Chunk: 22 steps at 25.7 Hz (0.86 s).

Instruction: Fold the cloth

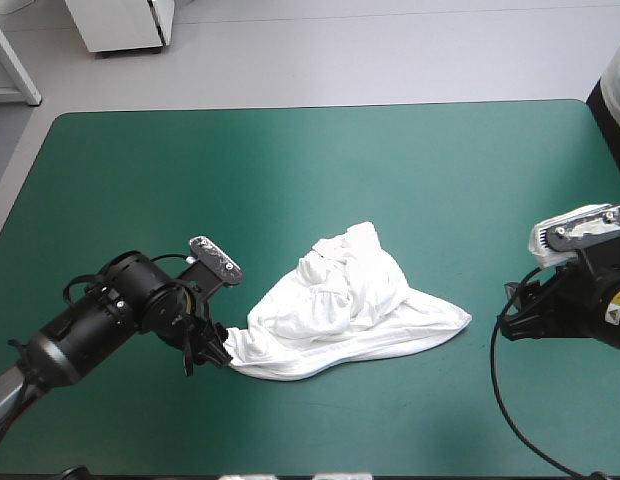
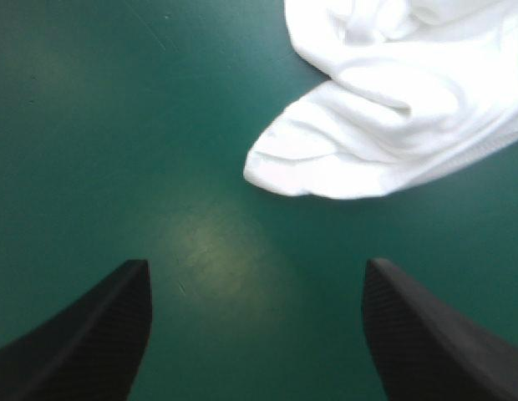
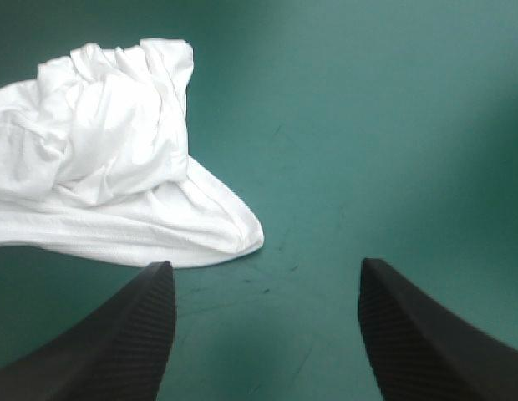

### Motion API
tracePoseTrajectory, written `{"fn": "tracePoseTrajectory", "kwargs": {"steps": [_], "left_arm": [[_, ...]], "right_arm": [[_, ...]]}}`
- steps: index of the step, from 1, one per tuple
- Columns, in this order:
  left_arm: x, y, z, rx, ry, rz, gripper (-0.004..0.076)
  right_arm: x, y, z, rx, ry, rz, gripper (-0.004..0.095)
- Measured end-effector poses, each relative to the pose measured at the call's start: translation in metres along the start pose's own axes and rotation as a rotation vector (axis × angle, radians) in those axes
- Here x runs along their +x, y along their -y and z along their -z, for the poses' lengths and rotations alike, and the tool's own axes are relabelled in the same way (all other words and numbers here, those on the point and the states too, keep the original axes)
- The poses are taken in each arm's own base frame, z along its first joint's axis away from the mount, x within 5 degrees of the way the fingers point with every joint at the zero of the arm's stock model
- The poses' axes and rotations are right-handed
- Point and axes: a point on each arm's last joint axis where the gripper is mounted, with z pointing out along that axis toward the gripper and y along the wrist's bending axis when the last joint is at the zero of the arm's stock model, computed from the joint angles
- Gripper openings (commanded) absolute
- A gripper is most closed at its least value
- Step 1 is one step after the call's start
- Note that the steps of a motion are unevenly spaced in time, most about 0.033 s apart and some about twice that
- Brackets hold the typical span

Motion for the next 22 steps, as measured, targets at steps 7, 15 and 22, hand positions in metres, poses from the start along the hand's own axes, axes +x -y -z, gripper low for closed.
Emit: {"fn": "tracePoseTrajectory", "kwargs": {"steps": [7, 15, 22], "left_arm": [[-0.021, -0.017, -0.057, 0.063, -0.081, 0.07, 0.0517], [-0.025, -0.002, -0.111, 0.161, -0.2, 0.072, 0.0513], [-0.018, 0.002, -0.118, 0.195, -0.192, 0.102, 0.0223]], "right_arm": [[0.011, -0.001, -0.017, 0.005, -0.071, -0.007, 0.0594], [0.011, 0.007, -0.018, 0.083, -0.076, 0.057, 0.059], [0.002, 0.007, -0.043, 0.095, -0.16, 0.078, 0.059]]}}
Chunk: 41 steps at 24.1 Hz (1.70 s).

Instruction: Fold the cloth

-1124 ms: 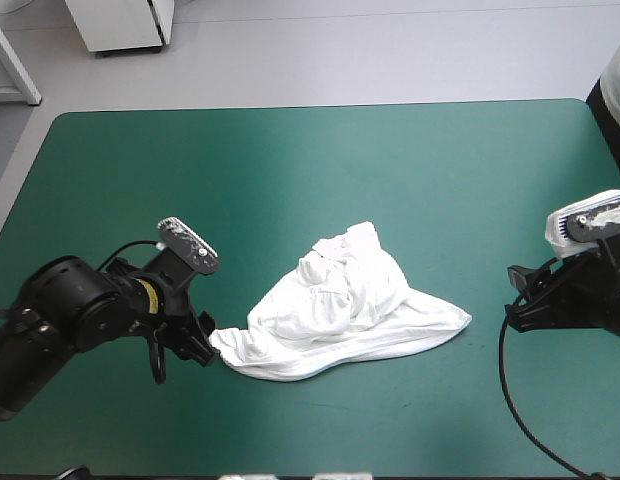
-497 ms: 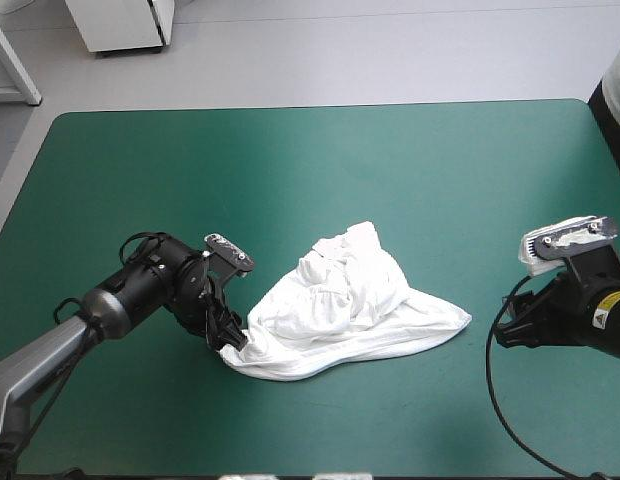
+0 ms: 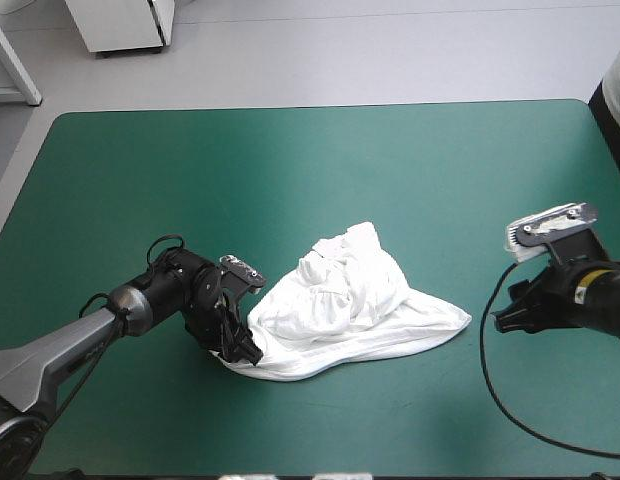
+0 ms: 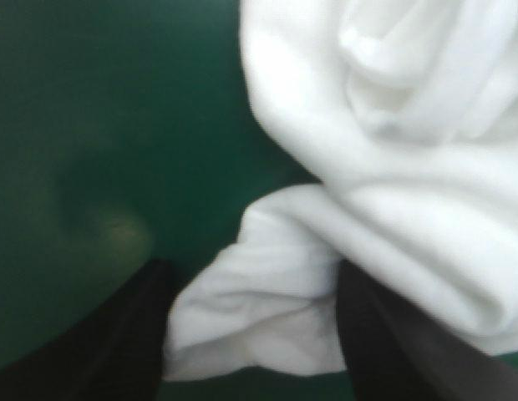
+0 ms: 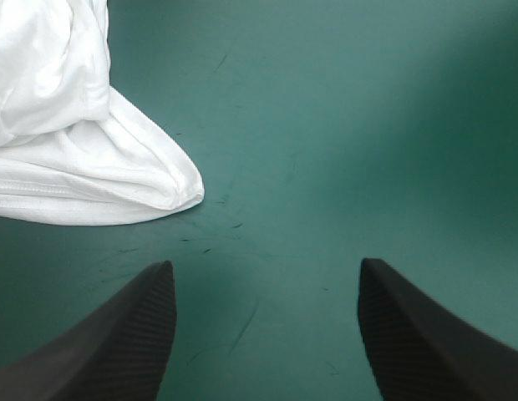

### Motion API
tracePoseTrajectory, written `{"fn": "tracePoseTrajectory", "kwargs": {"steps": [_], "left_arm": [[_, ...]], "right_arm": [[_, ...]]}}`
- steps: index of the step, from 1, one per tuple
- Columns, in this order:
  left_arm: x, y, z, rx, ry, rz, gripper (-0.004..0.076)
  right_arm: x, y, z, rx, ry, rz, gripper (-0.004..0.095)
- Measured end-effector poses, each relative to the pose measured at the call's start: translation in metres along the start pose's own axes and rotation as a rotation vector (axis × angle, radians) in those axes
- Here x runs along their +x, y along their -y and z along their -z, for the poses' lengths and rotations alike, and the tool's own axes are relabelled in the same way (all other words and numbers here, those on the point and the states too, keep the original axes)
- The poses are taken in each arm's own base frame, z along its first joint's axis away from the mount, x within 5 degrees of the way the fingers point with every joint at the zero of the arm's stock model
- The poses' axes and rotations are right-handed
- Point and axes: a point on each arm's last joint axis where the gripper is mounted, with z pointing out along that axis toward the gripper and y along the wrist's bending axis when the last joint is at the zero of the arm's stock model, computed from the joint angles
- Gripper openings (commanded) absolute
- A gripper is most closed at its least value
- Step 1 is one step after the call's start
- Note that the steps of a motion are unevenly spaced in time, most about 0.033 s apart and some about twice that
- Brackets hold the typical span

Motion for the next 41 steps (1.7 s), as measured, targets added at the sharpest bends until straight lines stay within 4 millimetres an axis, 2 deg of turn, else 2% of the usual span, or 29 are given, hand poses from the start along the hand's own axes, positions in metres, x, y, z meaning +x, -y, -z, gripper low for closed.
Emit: {"fn": "tracePoseTrajectory", "kwargs": {"steps": [1, 2, 3, 7, 8, 9, 10, 13, 19, 22, 24, 27, 32, 41], "left_arm": [[0.001, 0.001, -0.001, 0.008, 0.0, 0.006, 0.0165], [0.001, 0.001, -0.002, 0.01, 0.002, 0.008, 0.0017], [0.001, 0.002, -0.003, 0.02, 0.007, 0.016, -0.0008], [0.001, 0.005, -0.003, 0.046, 0.008, 0.032, -0.001], [0.001, 0.005, -0.003, 0.047, 0.008, 0.032, -0.001], [0.001, 0.005, -0.003, 0.047, 0.008, 0.032, -0.001], [0.001, 0.005, -0.003, 0.047, 0.008, 0.031, -0.001], [0.001, 0.005, -0.003, 0.047, 0.007, 0.03, -0.001], [0.001, 0.005, -0.003, 0.047, 0.005, 0.03, -0.001], [0.001, 0.005, -0.004, 0.047, 0.006, 0.029, -0.001], [0.001, 0.005, -0.004, 0.047, 0.006, 0.029, -0.001], [0.001, 0.005, -0.004, 0.047, 0.005, 0.029, -0.001], [0.001, 0.005, -0.004, 0.045, 0.007, 0.027, -0.001], [-0.002, 0.003, 0.003, 0.022, 0.021, 0.029, -0.001]], "right_arm": [[-0.003, -0.002, -0.007, -0.012, -0.024, 0.0, 0.059], [-0.007, -0.003, -0.015, -0.024, -0.05, 0.002, 0.0592], [-0.014, -0.008, -0.032, -0.053, -0.106, 0.005, 0.0593], [-0.033, -0.021, -0.091, -0.129, -0.235, 0.003, 0.0596], [-0.036, -0.025, -0.112, -0.136, -0.296, 0.011, 0.0596], [-0.036, -0.026, -0.123, -0.139, -0.332, 0.018, 0.0596], [-0.037, -0.03, -0.145, -0.146, -0.398, 0.029, 0.0596], [-0.035, -0.035, -0.181, -0.159, -0.481, 0.044, 0.0596], [-0.029, -0.026, -0.215, -0.181, -0.562, -0.011, 0.0594], [-0.024, -0.032, -0.235, -0.235, -0.618, -0.029, 0.0574], [-0.021, -0.036, -0.244, -0.254, -0.647, -0.038, 0.052], [-0.016, -0.037, -0.251, -0.251, -0.678, -0.038, 0.0368], [-0.006, -0.035, -0.257, -0.213, -0.688, -0.012, -0.0022], [0.001, -0.038, -0.252, -0.235, -0.639, -0.027, -0.0013]]}}
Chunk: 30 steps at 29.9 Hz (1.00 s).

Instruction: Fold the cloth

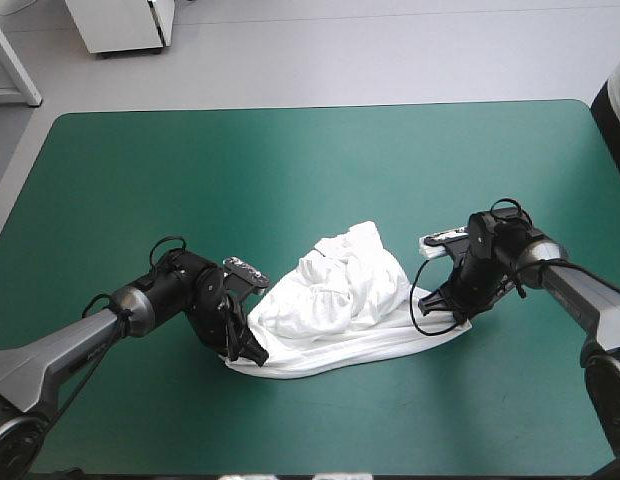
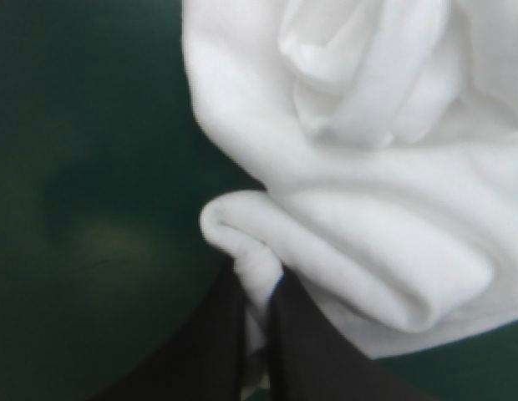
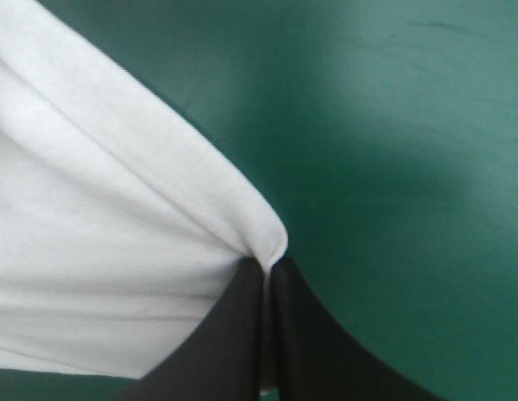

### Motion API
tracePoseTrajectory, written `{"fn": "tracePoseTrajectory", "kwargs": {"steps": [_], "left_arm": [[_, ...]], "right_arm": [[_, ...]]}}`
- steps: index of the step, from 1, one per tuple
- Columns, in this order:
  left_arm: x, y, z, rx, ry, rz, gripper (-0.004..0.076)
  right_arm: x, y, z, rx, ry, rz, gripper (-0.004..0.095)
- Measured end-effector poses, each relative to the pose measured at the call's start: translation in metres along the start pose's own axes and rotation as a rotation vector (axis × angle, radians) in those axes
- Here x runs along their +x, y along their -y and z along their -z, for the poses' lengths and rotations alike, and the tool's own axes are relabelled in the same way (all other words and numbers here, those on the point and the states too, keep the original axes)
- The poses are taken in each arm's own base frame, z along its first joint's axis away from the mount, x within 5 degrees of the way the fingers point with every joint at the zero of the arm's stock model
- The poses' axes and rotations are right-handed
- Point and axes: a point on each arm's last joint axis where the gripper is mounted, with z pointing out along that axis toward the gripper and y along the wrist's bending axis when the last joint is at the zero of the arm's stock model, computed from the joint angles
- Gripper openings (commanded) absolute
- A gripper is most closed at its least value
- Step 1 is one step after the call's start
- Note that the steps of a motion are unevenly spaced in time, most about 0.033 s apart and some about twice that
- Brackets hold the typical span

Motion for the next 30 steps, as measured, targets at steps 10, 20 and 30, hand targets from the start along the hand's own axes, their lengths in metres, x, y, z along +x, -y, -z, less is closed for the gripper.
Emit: {"fn": "tracePoseTrajectory", "kwargs": {"steps": [10, 20, 30], "left_arm": [[0.019, -0.005, 0.086, -0.122, 0.169, -0.025, -0.001], [0.057, 0.005, 0.227, -0.137, 0.568, -0.009, -0.001], [0.109, 0.027, 0.363, -0.05, 1.088, -0.068, -0.001]], "right_arm": [[0.021, -0.015, 0.047, -0.076, 0.045, -0.027, -0.0013], [0.085, -0.032, 0.223, -0.087, 0.635, -0.03, -0.0013], [0.152, -0.053, 0.342, -0.182, 1.097, 0.043, -0.0013]]}}
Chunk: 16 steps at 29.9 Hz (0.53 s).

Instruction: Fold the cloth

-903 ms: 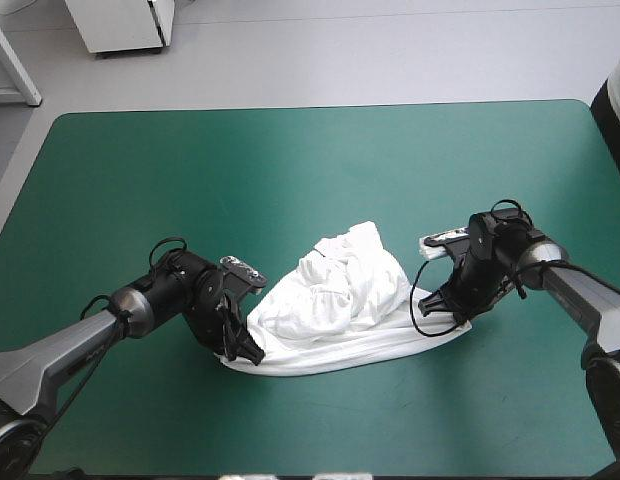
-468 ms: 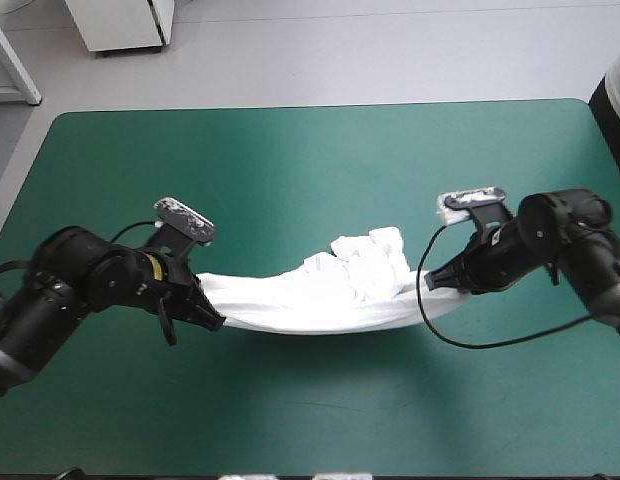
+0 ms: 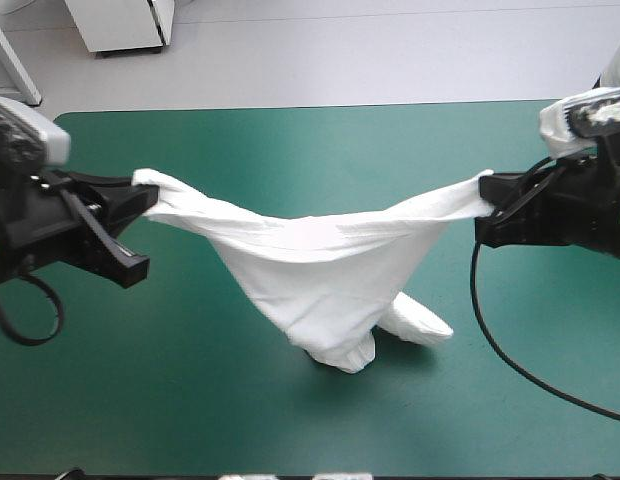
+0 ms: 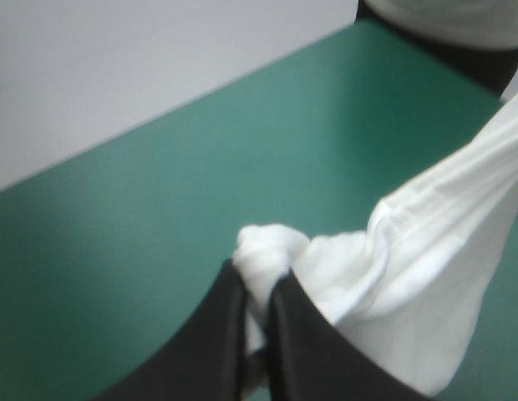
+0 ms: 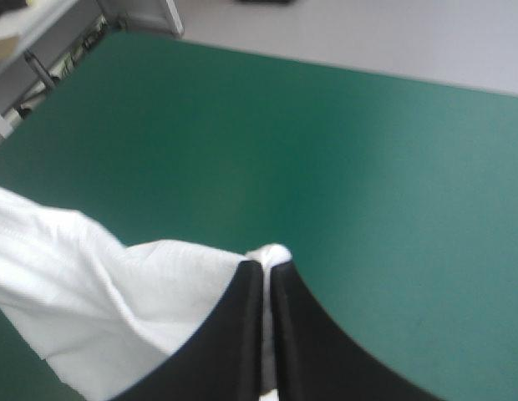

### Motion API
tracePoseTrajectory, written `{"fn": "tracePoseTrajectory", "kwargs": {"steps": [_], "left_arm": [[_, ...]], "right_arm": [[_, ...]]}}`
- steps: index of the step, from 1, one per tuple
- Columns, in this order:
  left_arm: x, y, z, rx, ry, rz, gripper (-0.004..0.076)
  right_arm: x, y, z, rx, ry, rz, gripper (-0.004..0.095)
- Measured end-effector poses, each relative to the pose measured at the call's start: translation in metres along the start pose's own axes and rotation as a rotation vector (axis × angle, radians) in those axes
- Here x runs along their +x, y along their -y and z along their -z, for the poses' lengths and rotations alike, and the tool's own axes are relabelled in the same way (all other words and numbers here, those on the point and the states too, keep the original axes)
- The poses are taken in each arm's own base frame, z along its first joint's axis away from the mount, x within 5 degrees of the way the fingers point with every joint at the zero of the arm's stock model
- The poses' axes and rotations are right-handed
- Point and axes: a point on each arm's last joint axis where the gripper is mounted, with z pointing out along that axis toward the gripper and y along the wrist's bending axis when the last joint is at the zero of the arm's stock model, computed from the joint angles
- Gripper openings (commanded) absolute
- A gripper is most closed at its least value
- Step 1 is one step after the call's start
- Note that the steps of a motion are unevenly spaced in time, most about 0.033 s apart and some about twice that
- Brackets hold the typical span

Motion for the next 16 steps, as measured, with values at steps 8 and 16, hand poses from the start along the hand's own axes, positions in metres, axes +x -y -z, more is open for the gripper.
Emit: {"fn": "tracePoseTrajectory", "kwargs": {"steps": [8, 16], "left_arm": [[-0.031, 0.014, 0.077, 0.082, 0.299, -0.045, -0.001], [-0.054, 0.018, 0.117, 0.079, 0.632, -0.116, -0.001]], "right_arm": [[-0.031, -0.024, 0.068, -0.056, 0.279, 0.066, -0.0013], [-0.054, -0.041, 0.126, -0.098, 0.649, 0.133, -0.0013]]}}
